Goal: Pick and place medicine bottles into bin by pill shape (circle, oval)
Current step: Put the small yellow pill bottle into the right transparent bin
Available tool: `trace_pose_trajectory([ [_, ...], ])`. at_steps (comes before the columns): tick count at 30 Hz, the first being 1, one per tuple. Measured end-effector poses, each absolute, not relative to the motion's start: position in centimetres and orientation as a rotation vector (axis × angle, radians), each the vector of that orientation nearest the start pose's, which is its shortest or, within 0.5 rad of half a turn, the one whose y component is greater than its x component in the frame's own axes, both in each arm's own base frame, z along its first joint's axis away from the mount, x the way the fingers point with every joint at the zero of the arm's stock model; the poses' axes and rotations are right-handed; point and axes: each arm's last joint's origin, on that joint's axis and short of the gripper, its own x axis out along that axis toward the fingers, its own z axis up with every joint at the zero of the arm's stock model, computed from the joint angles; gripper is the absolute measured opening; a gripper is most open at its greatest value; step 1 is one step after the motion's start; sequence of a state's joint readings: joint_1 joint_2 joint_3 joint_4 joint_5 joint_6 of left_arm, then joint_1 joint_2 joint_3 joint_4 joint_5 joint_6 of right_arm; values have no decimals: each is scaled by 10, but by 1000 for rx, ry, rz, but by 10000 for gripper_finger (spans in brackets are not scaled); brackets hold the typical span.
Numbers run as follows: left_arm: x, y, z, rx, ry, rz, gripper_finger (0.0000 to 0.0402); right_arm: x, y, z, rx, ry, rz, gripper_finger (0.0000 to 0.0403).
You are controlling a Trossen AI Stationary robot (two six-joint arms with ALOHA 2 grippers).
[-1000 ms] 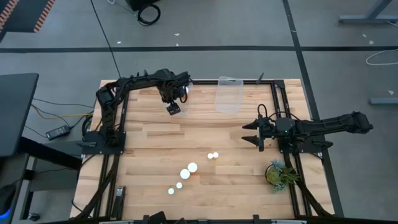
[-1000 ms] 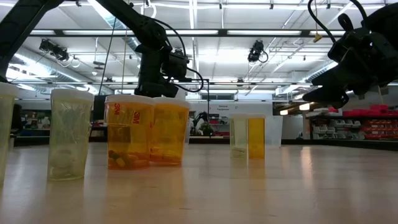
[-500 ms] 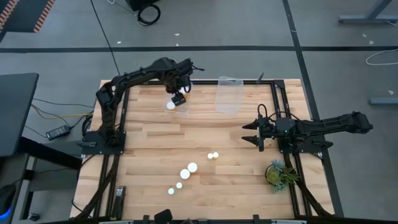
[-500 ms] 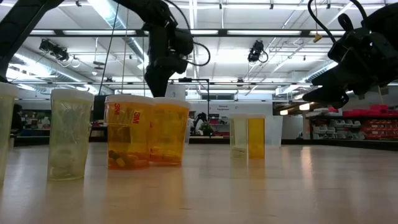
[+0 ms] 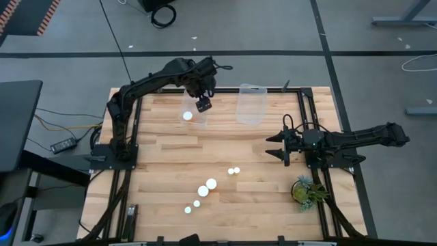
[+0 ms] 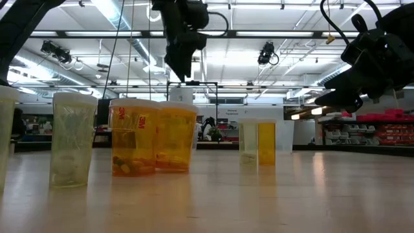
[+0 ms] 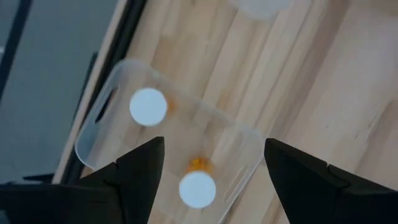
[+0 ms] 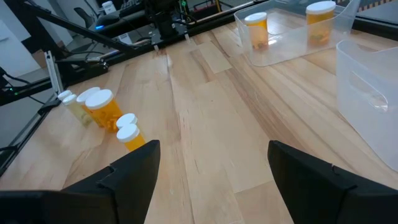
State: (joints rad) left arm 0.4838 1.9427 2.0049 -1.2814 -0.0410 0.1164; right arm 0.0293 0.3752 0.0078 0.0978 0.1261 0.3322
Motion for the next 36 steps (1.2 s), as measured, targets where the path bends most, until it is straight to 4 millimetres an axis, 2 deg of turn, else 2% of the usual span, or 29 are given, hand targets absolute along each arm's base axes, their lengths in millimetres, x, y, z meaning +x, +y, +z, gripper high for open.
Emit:
trace_pose_trajectory([
  [3, 349, 175, 340, -151, 1202, 371, 286, 118, 0, 143, 309, 250, -140, 305],
  [13, 365, 140, 339, -95, 1209, 284, 286, 118, 0, 143, 309, 250, -140, 305],
  [27, 387, 76, 340, -9, 1159, 153, 286, 118, 0, 143, 309, 250, -140, 305],
  [36, 398, 45, 343, 5, 1091, 110, 286, 118, 0, 143, 309, 250, -140, 305],
])
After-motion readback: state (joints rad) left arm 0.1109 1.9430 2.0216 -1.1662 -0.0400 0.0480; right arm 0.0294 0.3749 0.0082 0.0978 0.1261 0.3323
